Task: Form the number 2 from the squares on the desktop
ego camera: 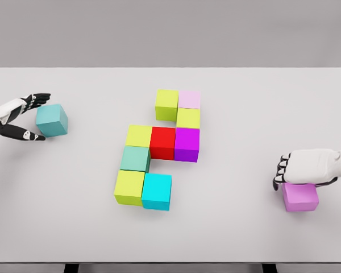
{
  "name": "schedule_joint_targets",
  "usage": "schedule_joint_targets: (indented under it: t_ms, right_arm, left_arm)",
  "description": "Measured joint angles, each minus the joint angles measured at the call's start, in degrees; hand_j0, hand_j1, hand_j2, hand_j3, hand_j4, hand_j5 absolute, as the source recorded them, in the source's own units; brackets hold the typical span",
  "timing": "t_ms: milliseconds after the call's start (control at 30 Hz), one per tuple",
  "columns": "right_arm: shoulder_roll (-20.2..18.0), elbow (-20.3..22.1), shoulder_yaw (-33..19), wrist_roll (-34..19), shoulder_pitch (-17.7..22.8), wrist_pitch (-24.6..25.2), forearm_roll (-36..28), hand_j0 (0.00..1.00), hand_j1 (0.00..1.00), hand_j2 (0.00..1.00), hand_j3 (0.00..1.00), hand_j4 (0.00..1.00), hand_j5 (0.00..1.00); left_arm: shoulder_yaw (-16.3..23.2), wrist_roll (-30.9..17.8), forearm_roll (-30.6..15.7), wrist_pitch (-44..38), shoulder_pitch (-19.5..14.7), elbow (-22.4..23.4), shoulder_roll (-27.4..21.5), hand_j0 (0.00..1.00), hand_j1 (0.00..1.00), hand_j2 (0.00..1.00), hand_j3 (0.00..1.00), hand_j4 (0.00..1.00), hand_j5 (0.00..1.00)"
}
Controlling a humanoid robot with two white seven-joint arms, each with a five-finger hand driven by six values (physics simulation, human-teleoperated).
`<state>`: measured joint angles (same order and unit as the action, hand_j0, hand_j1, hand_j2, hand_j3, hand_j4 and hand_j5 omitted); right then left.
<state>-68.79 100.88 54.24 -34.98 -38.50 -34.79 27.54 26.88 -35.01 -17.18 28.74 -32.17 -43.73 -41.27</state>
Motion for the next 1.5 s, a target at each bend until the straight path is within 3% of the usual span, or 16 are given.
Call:
schedule_joint_targets:
  t_ms: [367,533,633,767,867,1033,1133,1200,1333,1500]
  right_arm:
    - [0.8,-3.3,-4.8,-0.1,-1.3,-0.3,-7.6,0.70,0.70,0.70,0.70,0.70,0.70]
    - [6.5,-4.0,-5.1,0.0,-1.5,-0.3,-8.3,0.72,0.72,0.72,0.72,0.72,0.72]
    - [11.1,-4.1,-5.0,0.0,-2.6,-0.3,-8.3,0.72,0.72,0.72,0.72,0.72,0.72]
    - [15.9,-3.7,-4.7,0.0,-3.5,-0.3,-8.2,0.79,0.79,0.79,0.79,0.79,0.79]
    - [17.2,-1.9,-3.7,0.0,-4.4,-0.3,-8.3,0.98,0.98,0.98,0.98,0.98,0.98]
    - [16.9,-0.6,-3.1,0.0,-4.7,-0.3,-8.3,1.00,1.00,1.00,1.00,1.00,1.00]
    - [13.3,-0.6,-4.3,0.0,-4.7,-0.4,-8.6,1.00,1.00,1.00,1.00,1.00,1.00]
    - [10.6,-1.0,-6.0,0.0,-4.7,-0.4,-9.6,1.00,1.00,1.00,1.00,1.00,1.00]
    - [8.3,-3.1,-7.7,0.0,-4.0,-0.4,-11.2,1.00,1.00,1.00,1.00,1.00,1.00]
    - [9.3,-3.9,-7.4,0.0,-3.7,-0.4,-8.1,1.00,1.00,1.00,1.00,1.00,1.00]
  left_arm:
    - [0.1,0.0,0.5,0.8,-0.1,0.0,0.4,0.94,0.94,0.94,0.94,0.94,0.94]
    - [0.6,0.0,0.8,1.0,-0.1,0.0,0.5,0.90,0.90,0.90,0.90,0.90,0.90]
    - [0.7,0.0,0.8,1.2,0.0,0.0,0.5,0.82,0.82,0.82,0.82,0.82,0.82]
    - [0.7,0.0,0.8,1.9,-0.1,0.0,0.5,0.76,0.76,0.76,0.76,0.76,0.76]
    - [0.7,0.0,0.7,2.5,-0.1,0.0,0.6,0.72,0.72,0.72,0.72,0.72,0.72]
    - [0.8,0.0,0.5,2.8,-0.1,0.3,0.8,0.58,0.58,0.58,0.58,0.58,0.58]
    - [0.8,-0.1,0.5,2.9,-0.1,0.3,1.0,0.55,0.55,0.55,0.55,0.55,0.55]
    - [0.7,-0.1,1.1,3.2,-0.4,0.3,1.3,0.48,0.48,0.48,0.48,0.48,0.48]
    - [0.8,-0.1,2.7,3.9,-1.7,0.0,2.2,0.48,0.48,0.48,0.48,0.48,0.48]
    - [0.8,-0.1,5.5,4.1,-4.0,-0.3,4.0,0.47,0.47,0.47,0.47,0.47,0.47]
